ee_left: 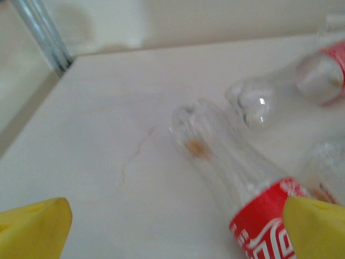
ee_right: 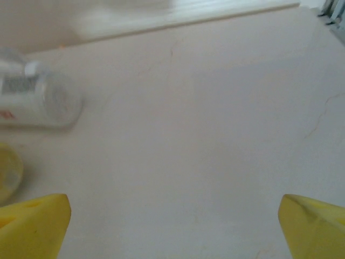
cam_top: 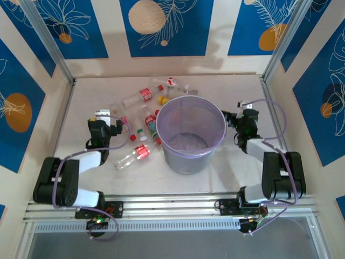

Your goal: Put the plastic bottles in the bin

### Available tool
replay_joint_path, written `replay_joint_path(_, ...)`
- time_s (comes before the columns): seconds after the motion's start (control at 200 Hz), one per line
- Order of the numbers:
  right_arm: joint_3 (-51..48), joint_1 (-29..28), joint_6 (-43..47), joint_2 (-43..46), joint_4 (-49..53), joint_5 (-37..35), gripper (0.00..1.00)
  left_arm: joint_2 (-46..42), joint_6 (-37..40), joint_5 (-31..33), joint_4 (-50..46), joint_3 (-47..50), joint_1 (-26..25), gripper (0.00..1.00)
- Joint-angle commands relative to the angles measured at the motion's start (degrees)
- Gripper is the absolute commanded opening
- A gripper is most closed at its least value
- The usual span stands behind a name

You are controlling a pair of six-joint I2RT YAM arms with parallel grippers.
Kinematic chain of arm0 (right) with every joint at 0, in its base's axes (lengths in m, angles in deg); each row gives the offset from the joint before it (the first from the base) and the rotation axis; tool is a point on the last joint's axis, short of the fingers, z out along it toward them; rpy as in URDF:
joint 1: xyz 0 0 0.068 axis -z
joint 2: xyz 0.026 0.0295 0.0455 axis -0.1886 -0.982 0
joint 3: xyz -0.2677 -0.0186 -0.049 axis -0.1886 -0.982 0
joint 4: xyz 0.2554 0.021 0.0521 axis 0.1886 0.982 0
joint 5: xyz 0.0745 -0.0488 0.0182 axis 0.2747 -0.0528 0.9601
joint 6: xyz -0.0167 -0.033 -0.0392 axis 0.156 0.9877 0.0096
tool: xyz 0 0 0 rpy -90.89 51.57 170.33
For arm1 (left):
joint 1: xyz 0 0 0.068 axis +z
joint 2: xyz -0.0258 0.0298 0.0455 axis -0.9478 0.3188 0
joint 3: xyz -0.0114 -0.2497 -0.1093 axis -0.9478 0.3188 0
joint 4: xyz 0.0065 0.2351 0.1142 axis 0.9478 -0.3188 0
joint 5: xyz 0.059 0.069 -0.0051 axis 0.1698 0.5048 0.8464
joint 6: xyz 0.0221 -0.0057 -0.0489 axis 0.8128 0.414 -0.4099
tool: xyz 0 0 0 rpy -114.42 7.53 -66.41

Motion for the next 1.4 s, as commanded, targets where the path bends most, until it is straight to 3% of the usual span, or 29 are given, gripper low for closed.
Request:
replay_joint_path(0.0,7.0,-0.5,-3.2,4.7,20.2,-2.0,0.99,-8.0,-6.3,4.8,-19.2,-7.0,0.7,1.0)
replay_joint_path(0.105,15.0,-1.2,-6.8,8.2,38.2,-4.6,0.99,-14.2,-13.0,2.4,-35.5,-13.5,0.7,1.0)
replay_joint_path(0.255,24.6,-1.3,-11.1,13.3,57.1,-2.2,1.0,-19.0,-18.6,-7.4,-54.6,-22.9,0.7,1.0)
replay_joint_path(0.4,34.5,-2.5,-14.9,16.4,71.3,4.8,0.93,-23.0,-21.3,-18.1,-65.6,-31.4,0.7,0.99)
replay_joint_path(0.52,43.0,-8.3,-15.4,17.4,79.2,5.5,0.87,-23.9,-22.4,-23.0,-71.5,-35.7,0.6,0.98)
replay_joint_path(0.66,51.8,-15.0,-15.2,16.4,86.3,4.7,0.84,-23.7,-24.0,-27.2,-72.4,-34.5,0.6,0.97)
replay_joint_path(0.845,59.9,-20.4,-13.7,9.9,97.5,1.6,0.78,-21.7,-25.8,-27.4,-69.9,-30.7,0.5,0.96)
replay_joint_path(1.07,60.4,-20.5,-11.7,5.5,102.4,2.1,0.68,-19.1,-27.6,-27.0,-66.2,-27.6,0.5,0.95)
replay_joint_path(1.396,59.3,-18.0,-8.8,1.7,101.0,4.5,0.43,-15.3,-25.8,-22.5,-67.6,-27.4,-1.8,0.94)
